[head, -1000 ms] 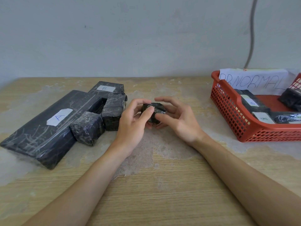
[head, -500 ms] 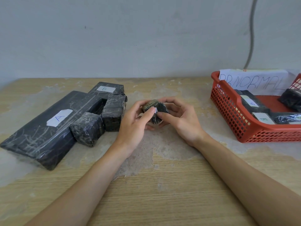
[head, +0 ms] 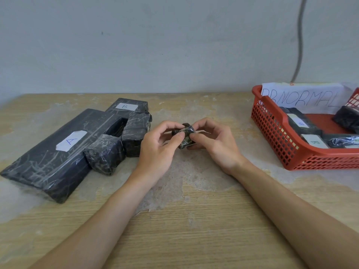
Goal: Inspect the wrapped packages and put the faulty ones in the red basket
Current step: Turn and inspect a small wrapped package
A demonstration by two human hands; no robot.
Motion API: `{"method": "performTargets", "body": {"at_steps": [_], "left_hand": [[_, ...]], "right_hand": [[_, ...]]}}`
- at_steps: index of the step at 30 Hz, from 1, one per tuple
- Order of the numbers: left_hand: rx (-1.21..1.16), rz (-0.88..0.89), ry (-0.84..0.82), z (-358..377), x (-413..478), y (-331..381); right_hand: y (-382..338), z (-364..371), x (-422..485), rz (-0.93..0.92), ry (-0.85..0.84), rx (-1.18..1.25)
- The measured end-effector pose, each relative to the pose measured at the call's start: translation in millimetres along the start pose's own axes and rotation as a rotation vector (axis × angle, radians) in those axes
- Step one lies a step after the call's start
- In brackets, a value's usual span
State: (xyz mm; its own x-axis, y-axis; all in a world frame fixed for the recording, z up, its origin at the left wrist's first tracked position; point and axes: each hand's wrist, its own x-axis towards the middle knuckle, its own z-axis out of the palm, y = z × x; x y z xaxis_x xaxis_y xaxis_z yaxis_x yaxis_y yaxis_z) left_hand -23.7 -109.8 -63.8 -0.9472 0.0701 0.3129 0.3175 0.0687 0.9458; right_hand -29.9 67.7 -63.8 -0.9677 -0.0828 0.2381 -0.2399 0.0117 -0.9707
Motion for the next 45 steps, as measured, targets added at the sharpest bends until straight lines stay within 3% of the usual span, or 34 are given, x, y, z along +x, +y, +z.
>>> {"method": "performTargets", "body": {"at_steps": [8,20,26,36,40,45], "left_hand": [[-0.069,-0.086,0.003,-1.1,0.7,-1.0],[0.008,-0.011,0.004,-1.4,0.0,-2.8],[-0.093,-0.190,-0.012,1.1,1.1,-0.6],[0.097,0.063,-0.049,-0.9,-2.8,-4.8],[0.030,-0.007,-0.100,0.5,-3.2,-3.3],[0.033,-0.034,0.008,-0.3,-1.6,-2.4]], "right_hand": [[-2.1,1.7,-1.7,-0.020,0.025,0.022],[-1.8,-0.5,-1.5,-0.004,-0.018,-0.020],[1.8,0.5,-2.2,-0.041,-0.003,0.020],[-4.9,-2.6,1.5,0.101,0.037,0.103],[-0.1,-0.8,1.2,-0.003,0.056,-0.012],[1.4,1.2,0.5,-0.055,0.029,-0.047]]}}
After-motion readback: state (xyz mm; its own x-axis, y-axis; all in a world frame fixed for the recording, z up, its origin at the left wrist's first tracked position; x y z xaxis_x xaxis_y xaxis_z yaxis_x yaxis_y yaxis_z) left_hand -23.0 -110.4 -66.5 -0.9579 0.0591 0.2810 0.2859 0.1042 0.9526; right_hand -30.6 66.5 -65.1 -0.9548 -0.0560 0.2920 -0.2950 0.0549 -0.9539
